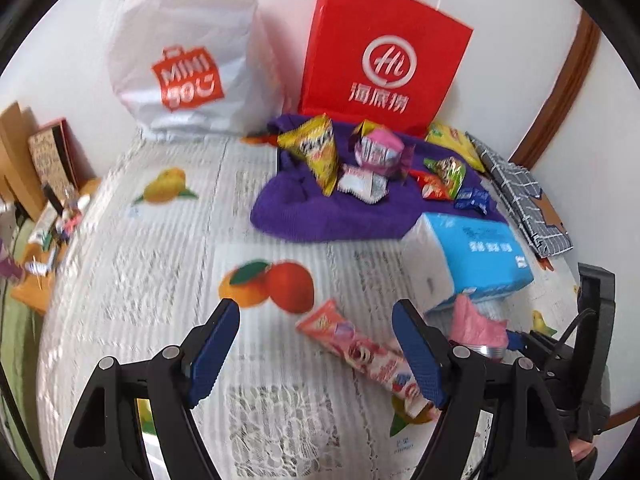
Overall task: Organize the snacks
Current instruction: 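Grasp the pink round biscuit pack with the right tool while the left tool grasps the pink stick snack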
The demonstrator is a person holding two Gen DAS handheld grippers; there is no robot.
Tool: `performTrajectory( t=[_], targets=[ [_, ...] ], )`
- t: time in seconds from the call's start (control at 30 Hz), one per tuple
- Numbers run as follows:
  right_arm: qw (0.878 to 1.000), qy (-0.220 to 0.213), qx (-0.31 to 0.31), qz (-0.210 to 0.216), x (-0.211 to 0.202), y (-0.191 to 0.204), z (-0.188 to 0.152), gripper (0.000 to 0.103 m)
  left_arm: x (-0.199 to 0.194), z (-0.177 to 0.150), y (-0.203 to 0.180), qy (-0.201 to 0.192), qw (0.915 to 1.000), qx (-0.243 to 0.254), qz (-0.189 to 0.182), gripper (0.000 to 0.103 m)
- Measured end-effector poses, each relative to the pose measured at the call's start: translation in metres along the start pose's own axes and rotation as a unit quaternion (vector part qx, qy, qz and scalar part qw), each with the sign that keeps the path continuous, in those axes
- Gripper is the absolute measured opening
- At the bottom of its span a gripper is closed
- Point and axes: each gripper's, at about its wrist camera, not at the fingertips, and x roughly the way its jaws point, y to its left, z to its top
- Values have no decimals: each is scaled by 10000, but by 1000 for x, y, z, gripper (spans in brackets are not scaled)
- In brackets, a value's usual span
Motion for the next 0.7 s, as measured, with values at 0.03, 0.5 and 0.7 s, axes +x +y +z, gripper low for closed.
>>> performTrajectory(
  t=[0.03,0.5,0.7],
  targets=[
    [9999,-71,-75,-20,-1,1,-1,71,2,-3,0,29,10000,-22,-15,77],
    [9967,-801,-126,-90,-58,-49,-19,68,58,-27,-19,774,9944,-664,-283,62],
    [9940,-1036,-85,-350,-74,-76,-25,68,52,-33,-18,861,9949,-515,30,45]
  ],
)
